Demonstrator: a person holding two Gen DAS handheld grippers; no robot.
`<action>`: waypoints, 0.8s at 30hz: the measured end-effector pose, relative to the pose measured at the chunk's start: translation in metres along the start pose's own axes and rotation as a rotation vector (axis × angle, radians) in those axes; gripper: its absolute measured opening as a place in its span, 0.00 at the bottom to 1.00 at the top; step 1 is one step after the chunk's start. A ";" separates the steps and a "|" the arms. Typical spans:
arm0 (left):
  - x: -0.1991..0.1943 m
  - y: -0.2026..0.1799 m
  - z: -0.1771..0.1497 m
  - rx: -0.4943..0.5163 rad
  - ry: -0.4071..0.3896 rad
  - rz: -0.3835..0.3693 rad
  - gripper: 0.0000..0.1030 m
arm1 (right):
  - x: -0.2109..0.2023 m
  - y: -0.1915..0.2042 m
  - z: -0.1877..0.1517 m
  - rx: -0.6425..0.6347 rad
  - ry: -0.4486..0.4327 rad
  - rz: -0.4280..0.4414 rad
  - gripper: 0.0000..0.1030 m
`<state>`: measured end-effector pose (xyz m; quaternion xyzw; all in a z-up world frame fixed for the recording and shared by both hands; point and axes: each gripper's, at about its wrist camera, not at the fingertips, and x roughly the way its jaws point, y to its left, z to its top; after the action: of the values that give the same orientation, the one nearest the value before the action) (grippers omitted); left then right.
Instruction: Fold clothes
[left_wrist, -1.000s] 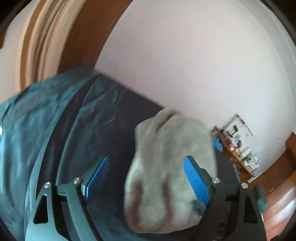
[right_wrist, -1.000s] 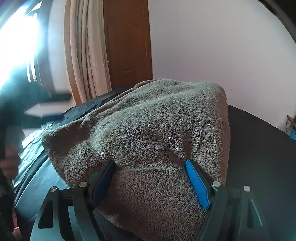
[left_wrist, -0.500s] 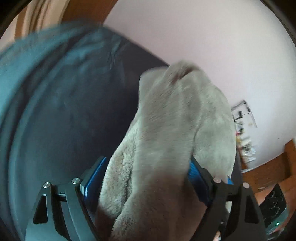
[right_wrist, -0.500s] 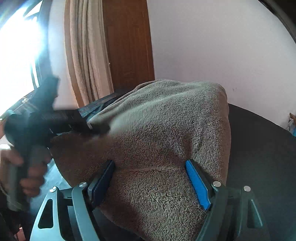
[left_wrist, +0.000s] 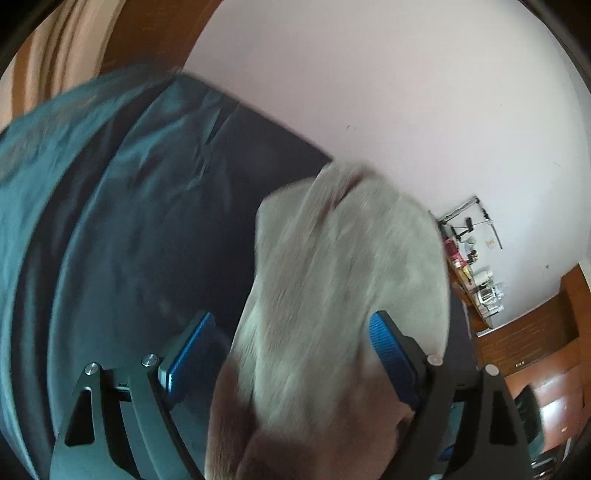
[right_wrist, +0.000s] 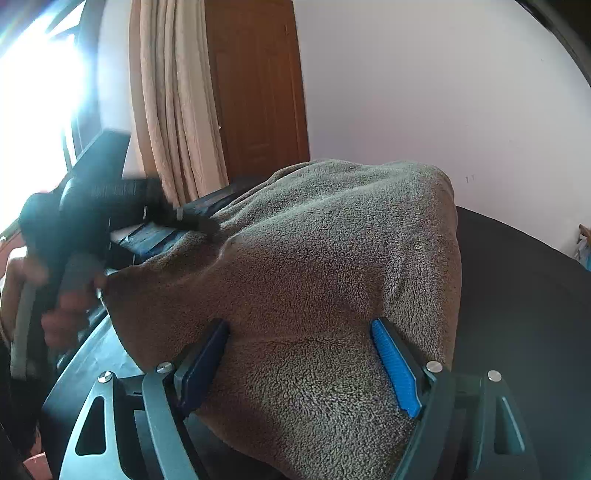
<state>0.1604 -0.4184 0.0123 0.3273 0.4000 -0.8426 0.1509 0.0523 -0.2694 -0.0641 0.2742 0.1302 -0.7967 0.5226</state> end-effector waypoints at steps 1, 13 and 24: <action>-0.001 -0.004 0.008 0.016 0.006 -0.008 0.86 | 0.000 0.000 0.000 -0.001 0.000 0.000 0.80; 0.067 0.000 0.042 0.030 0.203 0.027 0.96 | 0.001 0.001 0.001 0.002 -0.001 0.005 0.80; 0.064 0.000 0.045 0.096 0.175 0.000 1.00 | 0.002 -0.001 0.002 0.011 -0.007 0.017 0.82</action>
<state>0.0937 -0.4523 -0.0099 0.4067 0.3707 -0.8291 0.0994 0.0502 -0.2711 -0.0636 0.2753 0.1216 -0.7939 0.5283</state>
